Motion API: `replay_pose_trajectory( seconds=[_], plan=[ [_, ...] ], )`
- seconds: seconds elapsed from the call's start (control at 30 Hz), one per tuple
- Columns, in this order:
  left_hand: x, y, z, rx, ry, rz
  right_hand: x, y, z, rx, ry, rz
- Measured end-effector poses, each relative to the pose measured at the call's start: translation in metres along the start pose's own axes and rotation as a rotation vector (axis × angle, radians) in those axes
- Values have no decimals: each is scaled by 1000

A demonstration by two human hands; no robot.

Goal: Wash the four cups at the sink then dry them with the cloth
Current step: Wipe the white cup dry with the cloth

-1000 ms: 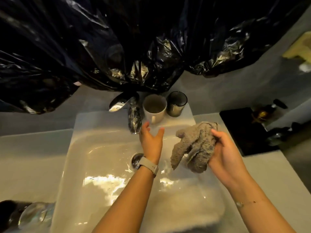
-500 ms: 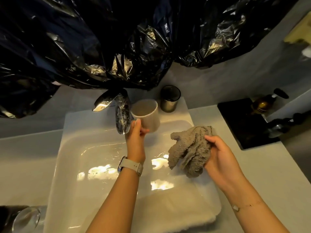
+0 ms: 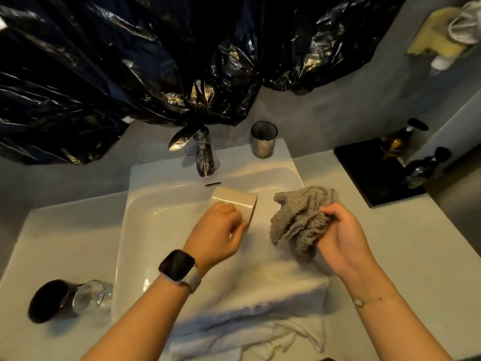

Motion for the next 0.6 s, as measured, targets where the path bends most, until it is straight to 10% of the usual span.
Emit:
replay_pose_trajectory(
  seconds=[0.4,0.6],
  plan=[
    [-5,0,23,423,-644,123,-12,24,-10,56,-9,52],
    [19,0,48,219,13,446,-17,26,-14,194,-26,25]
  ],
)
Point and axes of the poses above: each hand's wrist, its own y-axis away from the middle knuckle, its own z-axis out of the back of the hand, x = y × z, the point moved 4 cm from there along -y, towards the middle knuckle, and after that the axes turned 2 degrees about x, right-handed, at the moved point
